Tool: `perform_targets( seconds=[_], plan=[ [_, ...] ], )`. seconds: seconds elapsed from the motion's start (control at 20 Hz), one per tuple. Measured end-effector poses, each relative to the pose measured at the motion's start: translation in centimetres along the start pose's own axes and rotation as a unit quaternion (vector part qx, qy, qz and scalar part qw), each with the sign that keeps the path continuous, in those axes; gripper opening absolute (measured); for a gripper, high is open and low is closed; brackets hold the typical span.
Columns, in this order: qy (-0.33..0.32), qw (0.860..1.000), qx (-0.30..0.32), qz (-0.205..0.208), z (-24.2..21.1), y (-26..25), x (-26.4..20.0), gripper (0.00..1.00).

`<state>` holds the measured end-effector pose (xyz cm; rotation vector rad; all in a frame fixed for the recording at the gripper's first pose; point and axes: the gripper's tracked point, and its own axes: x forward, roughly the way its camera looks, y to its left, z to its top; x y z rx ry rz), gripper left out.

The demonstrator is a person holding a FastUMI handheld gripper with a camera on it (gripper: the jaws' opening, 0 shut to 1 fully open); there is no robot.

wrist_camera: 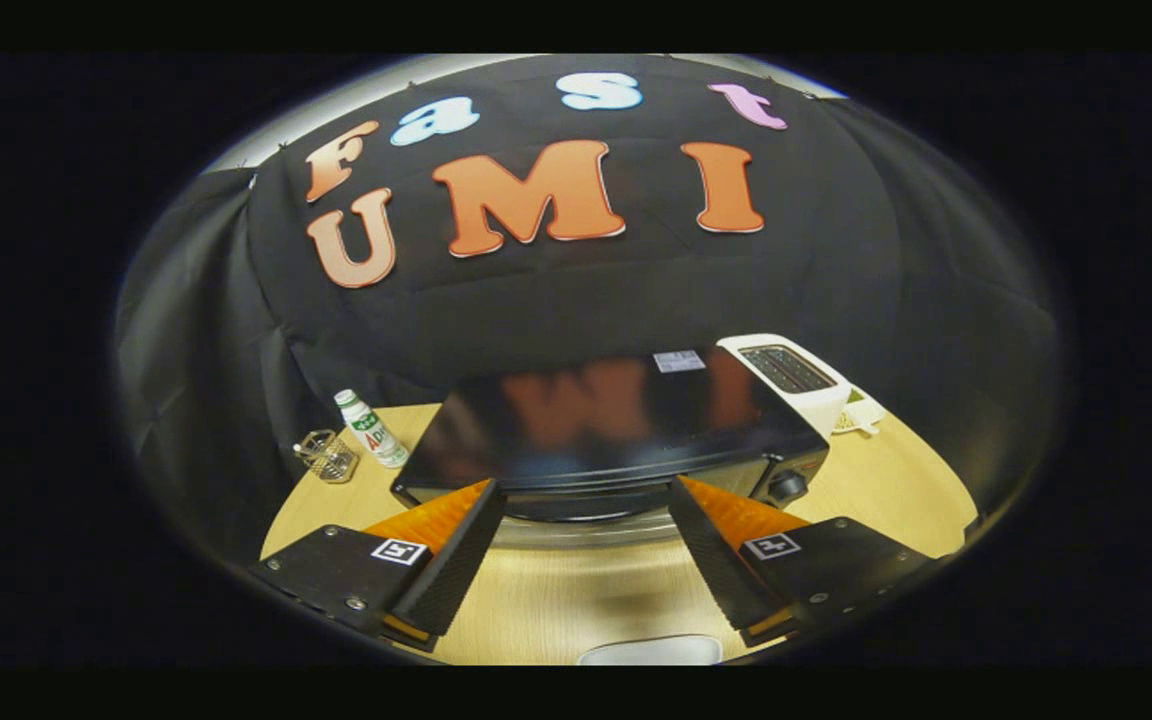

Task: Open the toaster oven, put the food inside, and close the toaster oven door.

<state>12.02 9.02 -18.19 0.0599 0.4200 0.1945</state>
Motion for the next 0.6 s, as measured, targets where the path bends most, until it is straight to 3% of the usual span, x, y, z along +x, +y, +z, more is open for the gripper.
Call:
perform_targets(
  seconds=[0.6],
  plan=[
    [-0.093,0.994,-0.055,-0.014,9.3,1.5,-9.2,0.99]
  ],
)
